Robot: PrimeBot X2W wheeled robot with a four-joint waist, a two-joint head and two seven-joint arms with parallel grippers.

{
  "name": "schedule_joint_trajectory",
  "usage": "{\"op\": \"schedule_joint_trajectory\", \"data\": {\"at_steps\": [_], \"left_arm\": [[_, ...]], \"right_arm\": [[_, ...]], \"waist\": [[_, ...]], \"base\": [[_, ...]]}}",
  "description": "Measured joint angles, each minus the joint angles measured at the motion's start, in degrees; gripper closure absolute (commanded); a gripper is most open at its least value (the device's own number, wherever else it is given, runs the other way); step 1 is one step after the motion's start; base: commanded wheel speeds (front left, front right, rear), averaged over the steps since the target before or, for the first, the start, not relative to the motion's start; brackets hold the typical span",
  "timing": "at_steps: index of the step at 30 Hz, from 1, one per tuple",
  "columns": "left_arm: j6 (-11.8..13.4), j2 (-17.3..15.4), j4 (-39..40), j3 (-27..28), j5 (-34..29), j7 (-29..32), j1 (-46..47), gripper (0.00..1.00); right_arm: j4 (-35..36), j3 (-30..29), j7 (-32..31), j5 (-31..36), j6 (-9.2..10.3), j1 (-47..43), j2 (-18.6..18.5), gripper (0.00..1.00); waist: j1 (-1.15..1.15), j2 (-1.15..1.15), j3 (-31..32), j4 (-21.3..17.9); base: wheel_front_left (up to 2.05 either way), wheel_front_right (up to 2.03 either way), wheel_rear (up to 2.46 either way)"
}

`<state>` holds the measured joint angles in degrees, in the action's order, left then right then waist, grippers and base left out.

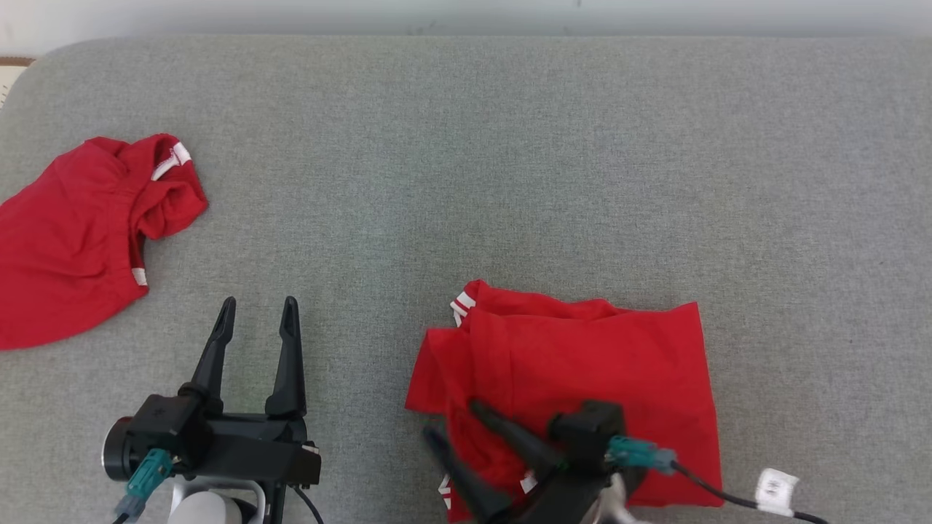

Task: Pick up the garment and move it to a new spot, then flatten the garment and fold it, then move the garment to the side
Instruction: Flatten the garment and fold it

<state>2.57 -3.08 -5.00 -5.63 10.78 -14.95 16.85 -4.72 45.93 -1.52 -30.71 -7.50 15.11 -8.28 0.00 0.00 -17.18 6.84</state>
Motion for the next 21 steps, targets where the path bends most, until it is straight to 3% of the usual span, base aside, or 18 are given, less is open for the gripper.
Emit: {"op": "schedule_joint_trajectory", "data": {"at_steps": [4,7,11,21], "left_arm": [[0.0,0.1,0.0,0.2,0.0,0.0,0.0,0.00],[0.0,0.1,0.1,0.4,-0.1,0.0,0.0,0.00],[0.0,0.1,0.2,1.0,-0.3,0.0,0.0,0.00],[-0.4,0.1,1.0,2.5,-0.9,0.0,-0.2,0.00]], "right_arm": [[1.9,5.7,-1.8,-3.8,0.01,0.9,-1.8,0.00],[3.9,5.5,-0.5,-4.0,0.02,2.1,-4.1,0.00],[7.6,1.2,2.6,-3.8,0.02,1.6,-5.2,0.00],[14.8,-18.7,7.9,-0.9,0.02,-2.4,-4.3,0.00]], "waist": [[0.00,0.00,0.0,-0.2],[0.00,0.00,-0.1,-0.5],[0.00,0.00,-0.2,-1.0],[0.00,0.00,0.2,-2.6]], "base": [[0.00,0.00,0.00],[0.00,0.00,0.00],[0.00,0.00,0.00],[0.00,0.00,0.00]]}}
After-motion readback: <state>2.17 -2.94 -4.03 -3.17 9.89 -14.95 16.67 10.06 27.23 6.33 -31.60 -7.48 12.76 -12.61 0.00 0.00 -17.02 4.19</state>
